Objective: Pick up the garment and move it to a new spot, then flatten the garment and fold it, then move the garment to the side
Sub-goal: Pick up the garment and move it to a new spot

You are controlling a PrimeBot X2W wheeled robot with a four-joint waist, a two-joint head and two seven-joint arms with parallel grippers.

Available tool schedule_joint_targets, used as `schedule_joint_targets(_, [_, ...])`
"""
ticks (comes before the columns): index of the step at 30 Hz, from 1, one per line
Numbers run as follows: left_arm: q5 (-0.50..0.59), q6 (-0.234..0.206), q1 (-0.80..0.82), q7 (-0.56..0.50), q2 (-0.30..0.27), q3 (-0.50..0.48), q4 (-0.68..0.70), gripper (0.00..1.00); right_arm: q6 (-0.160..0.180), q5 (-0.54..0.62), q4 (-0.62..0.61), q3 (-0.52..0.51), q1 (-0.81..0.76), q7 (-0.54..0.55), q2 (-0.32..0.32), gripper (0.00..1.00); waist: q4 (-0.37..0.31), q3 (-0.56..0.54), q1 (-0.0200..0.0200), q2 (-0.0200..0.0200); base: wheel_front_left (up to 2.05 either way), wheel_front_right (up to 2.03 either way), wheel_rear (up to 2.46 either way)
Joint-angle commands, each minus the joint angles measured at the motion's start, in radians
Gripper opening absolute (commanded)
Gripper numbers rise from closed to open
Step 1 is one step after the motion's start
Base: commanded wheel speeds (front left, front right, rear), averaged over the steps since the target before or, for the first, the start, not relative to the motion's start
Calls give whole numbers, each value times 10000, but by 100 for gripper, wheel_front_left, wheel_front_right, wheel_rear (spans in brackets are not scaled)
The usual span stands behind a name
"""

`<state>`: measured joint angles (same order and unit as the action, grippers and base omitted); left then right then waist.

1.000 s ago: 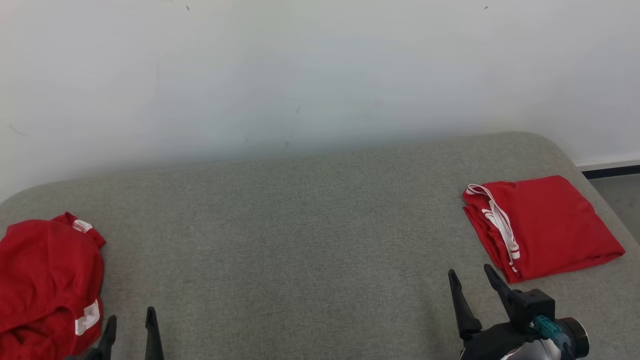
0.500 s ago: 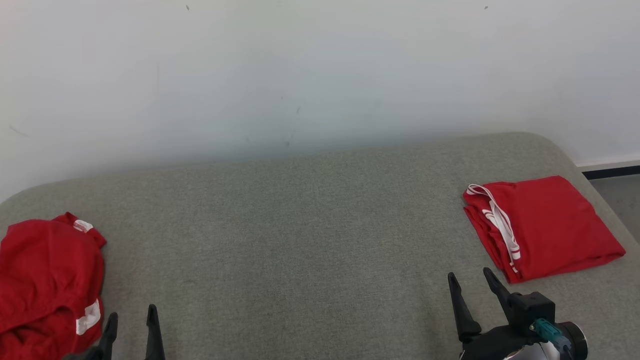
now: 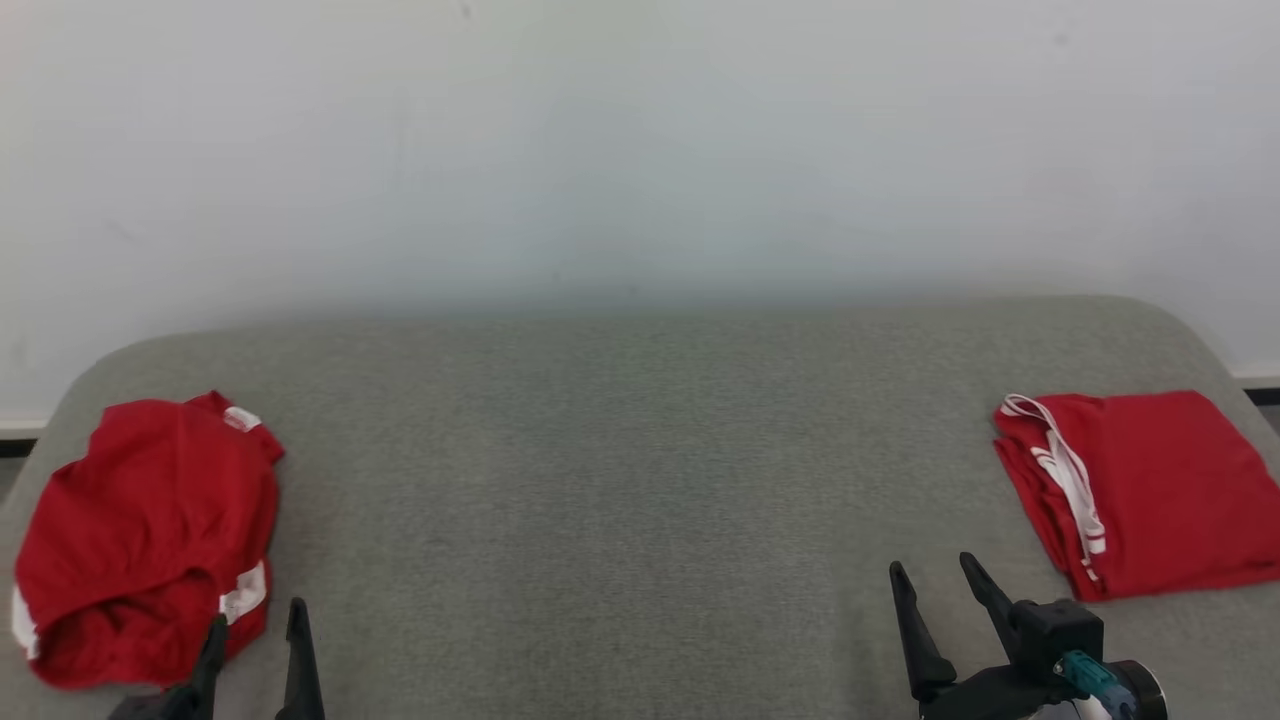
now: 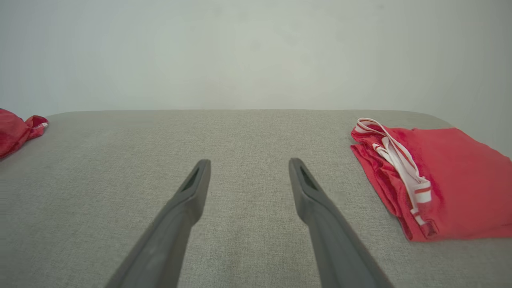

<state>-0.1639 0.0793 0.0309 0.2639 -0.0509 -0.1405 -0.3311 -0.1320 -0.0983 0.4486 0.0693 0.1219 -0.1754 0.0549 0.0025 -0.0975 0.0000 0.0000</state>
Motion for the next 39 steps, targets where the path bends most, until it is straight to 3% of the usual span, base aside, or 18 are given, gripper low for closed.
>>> schedule_joint_targets(1, [79,-4,-57,1,-45,-87,44,100,28,-65,46,47,-58,-20,-27,100,467,-84,0,0,0,0,0])
schedule_joint_targets(15, [313,130,-198,1,-269,-284,166,100,28,-457,411,354,-87,-241,-51,100,2491,-325,0,0,0,0,0])
schedule_joint_targets(25, [337,121,-392,1,-453,-511,160,100,28,-693,662,533,-72,-440,-49,100,3521,-344,0,0,0,0,0])
schedule_joint_targets(39, [313,85,-346,1,-409,-578,141,100,28,-729,831,611,127,-547,-46,100,3920,-264,0,0,0,0,0])
